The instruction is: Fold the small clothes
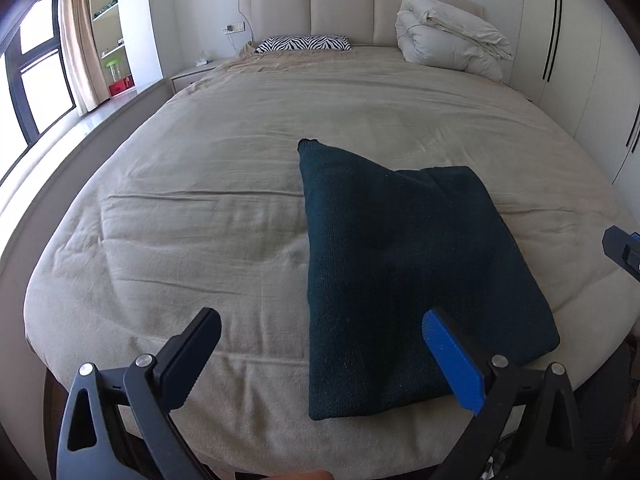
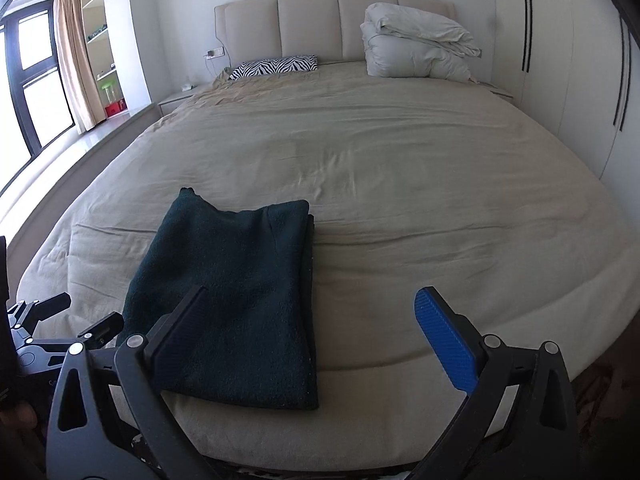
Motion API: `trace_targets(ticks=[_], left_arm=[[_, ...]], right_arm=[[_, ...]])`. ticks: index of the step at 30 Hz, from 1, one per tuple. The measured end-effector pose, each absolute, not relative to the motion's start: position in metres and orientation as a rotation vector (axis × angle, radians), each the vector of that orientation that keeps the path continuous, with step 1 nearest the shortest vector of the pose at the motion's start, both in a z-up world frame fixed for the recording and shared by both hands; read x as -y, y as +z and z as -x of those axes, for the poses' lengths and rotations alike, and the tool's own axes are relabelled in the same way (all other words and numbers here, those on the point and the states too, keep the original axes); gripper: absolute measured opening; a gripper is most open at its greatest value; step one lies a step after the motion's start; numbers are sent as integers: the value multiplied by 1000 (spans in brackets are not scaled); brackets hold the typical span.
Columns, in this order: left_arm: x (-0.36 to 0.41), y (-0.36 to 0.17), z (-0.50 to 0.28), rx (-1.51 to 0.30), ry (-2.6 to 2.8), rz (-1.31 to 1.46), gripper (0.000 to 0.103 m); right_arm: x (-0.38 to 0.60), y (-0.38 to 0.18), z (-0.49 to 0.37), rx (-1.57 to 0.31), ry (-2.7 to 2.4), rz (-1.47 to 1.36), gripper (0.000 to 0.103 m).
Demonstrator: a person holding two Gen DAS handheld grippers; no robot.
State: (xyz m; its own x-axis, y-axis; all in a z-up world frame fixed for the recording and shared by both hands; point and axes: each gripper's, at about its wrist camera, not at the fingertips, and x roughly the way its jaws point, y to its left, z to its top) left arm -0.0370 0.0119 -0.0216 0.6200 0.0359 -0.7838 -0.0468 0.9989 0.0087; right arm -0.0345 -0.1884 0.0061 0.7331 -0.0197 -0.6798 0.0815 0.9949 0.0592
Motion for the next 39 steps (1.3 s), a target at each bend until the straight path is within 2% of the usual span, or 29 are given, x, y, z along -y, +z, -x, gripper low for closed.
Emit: trace_targets(ticks=[6, 17, 39], left_arm=[[-15, -33, 36, -940, 46, 38, 103], [-18, -40, 36, -962, 56, 46, 103], [-18, -45, 36, -959, 68, 44, 103]], right_arm=[[179, -21, 27, -833, -26, -132, 103], [170, -36, 22, -906, -25, -112, 103], [167, -49, 16, -950, -44, -104, 103]])
